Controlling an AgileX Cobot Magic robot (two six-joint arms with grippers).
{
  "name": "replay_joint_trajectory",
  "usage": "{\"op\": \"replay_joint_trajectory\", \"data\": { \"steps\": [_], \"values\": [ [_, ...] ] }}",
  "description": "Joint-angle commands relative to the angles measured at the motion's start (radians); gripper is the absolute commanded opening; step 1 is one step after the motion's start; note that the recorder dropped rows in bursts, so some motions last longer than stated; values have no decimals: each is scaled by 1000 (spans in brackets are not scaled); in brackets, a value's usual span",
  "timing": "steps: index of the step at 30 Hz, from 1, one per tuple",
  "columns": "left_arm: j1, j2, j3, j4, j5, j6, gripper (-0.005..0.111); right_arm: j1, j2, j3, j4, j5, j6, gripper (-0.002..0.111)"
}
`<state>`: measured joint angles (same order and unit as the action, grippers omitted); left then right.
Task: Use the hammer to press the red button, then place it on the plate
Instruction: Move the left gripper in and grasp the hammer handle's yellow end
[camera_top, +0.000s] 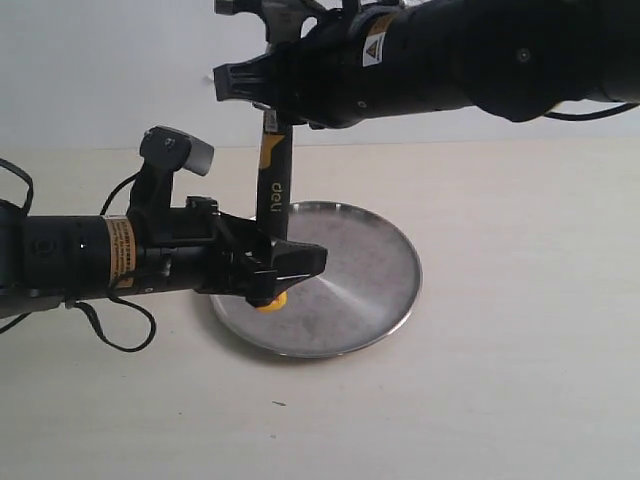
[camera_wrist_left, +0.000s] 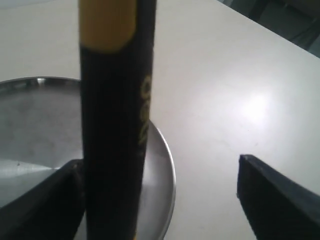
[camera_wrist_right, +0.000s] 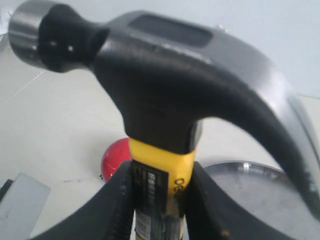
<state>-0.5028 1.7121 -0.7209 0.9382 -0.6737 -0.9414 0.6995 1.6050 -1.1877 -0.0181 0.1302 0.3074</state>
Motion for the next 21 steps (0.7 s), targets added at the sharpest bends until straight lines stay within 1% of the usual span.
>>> {"op": "replay_joint_trajectory", "data": {
  "steps": [1, 4, 8, 17, 19, 21],
  "values": [
    [28, -5, -4, -6, 12, -3, 78, 2, -29, -21, -9, -35, 8, 0],
    [28, -5, -4, -6, -28, -3, 78, 2, -31, -21, -6, -33, 10, 0],
    [25, -3, -4, -20, -169, 17, 78, 4, -31, -21, 18, -20, 10, 0],
    [25, 33, -4, -44, -182, 23, 77, 4, -34, -21, 82, 5, 10, 0],
    [25, 44, -4, -62, -188, 29, 73, 4, -34, -21, 94, 11, 10, 0],
    [25, 56, -4, -69, -207, 31, 63, 11, -34, -21, 94, 13, 10, 0]
  ]
}}
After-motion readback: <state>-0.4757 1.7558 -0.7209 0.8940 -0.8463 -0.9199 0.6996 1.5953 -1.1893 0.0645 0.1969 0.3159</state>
